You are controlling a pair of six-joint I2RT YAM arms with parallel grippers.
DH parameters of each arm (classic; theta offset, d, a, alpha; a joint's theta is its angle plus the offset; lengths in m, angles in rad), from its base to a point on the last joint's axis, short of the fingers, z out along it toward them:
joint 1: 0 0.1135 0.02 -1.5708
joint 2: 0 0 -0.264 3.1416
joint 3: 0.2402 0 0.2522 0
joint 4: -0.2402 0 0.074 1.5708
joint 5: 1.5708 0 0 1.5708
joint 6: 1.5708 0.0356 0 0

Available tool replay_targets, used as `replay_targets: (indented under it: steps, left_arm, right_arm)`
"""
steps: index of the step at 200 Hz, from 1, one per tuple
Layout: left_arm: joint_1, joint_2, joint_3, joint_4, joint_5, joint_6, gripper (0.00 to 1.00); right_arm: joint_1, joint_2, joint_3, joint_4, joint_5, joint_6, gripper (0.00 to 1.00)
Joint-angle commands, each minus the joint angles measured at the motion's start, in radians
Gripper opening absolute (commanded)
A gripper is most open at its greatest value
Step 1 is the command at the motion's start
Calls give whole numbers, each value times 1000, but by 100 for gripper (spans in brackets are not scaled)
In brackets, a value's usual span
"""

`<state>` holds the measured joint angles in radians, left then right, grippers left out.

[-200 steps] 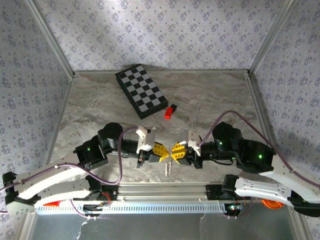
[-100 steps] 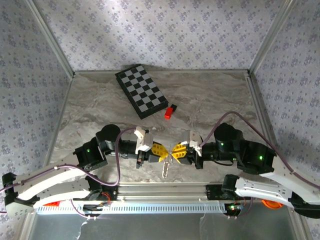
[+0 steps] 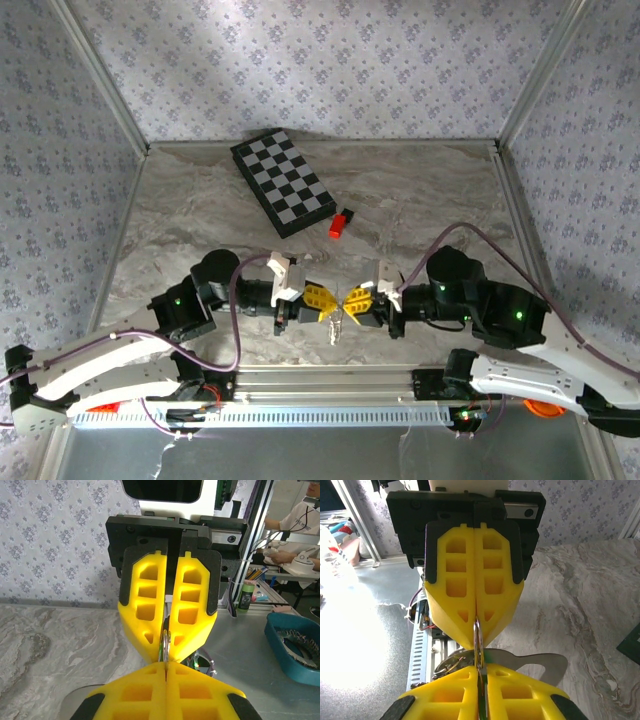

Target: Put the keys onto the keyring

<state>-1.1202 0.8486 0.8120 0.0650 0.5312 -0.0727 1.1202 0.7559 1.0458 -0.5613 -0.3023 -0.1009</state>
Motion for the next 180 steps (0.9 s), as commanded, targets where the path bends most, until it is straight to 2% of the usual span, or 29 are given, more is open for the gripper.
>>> replay_targets:
  steps: [1, 32, 60, 81, 118, 180]
  left_arm:
    - [-7, -9, 19, 96, 39, -14, 0]
    - [-7, -15, 17, 92, 33, -10, 0]
    - [-7, -18, 15, 87, 28, -11, 0]
    - [-7, -19, 13, 91, 26, -13, 0]
    - [-7, -22, 11, 94, 20, -15, 0]
    - [-7, -33, -9, 114, -1, -21, 0]
  right_arm:
    - [-7, 4, 3, -15, 37, 4, 15]
    - [-7, -23, 8, -4, 41, 4, 25]
    - [-7, -76, -20, 61, -10, 14, 39]
    - [-7, -93, -27, 87, -23, 23, 45]
    - [-7, -80, -35, 130, -28, 33, 45]
    - [-7, -45, -48, 167, -40, 47, 38]
